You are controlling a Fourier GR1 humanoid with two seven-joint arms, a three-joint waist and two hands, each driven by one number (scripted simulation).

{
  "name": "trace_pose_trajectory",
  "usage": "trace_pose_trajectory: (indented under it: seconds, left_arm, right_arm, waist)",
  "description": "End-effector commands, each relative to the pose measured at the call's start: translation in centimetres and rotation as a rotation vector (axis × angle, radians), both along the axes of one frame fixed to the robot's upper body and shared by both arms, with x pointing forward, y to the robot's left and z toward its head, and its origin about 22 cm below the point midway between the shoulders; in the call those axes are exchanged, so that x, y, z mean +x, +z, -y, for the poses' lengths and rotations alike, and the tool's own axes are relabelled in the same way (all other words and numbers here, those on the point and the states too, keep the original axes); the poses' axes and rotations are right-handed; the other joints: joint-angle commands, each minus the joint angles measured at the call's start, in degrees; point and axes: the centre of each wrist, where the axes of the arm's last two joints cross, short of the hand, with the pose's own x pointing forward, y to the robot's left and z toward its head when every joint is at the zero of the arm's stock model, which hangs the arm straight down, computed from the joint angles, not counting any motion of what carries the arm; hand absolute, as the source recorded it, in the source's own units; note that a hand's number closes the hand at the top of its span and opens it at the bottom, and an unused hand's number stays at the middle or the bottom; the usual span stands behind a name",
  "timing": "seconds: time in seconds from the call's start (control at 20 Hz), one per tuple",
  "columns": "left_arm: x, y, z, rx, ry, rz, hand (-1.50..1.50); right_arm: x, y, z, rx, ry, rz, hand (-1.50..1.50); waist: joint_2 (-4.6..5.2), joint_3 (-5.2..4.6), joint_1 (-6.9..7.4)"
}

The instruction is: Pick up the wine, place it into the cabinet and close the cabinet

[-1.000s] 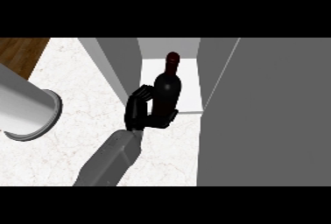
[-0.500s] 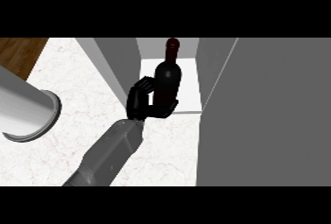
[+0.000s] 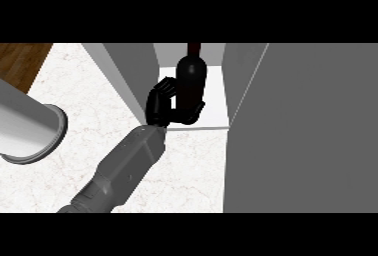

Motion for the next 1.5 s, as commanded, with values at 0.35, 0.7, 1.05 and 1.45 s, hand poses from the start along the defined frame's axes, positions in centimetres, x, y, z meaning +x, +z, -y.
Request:
trace_pose_trajectory:
  seconds: [0.35, 0.7, 1.05, 1.45]
  left_arm:
    - [2.4, 1.5, -0.7, 0.065, 0.051, -0.069, 1.50]
    - [1.6, -0.1, -1.7, 0.040, 0.073, -0.070, 1.50]
    - [2.0, 0.1, -2.0, 0.034, 0.172, 0.011, 1.50]
    - [1.5, -0.9, -3.5, 0.042, 0.149, 0.138, -1.50]
  right_arm:
    - [0.7, 0.0, 0.1, 0.001, 0.020, -0.001, -1.50]
    - [-0.2, 1.2, 0.5, 0.006, 0.022, 0.011, -1.50]
    - [0.6, 0.5, 0.0, 0.000, 0.010, 0.015, -1.50]
    - [0.9, 0.4, -1.1, -0.020, -0.010, 0.031, -1.50]
  waist:
    - [0.40, 0.00, -0.85]
    - [0.38, -0.02, -1.00]
    - [0.52, -0.03, -1.03]
    - [0.09, -0.02, 0.71]
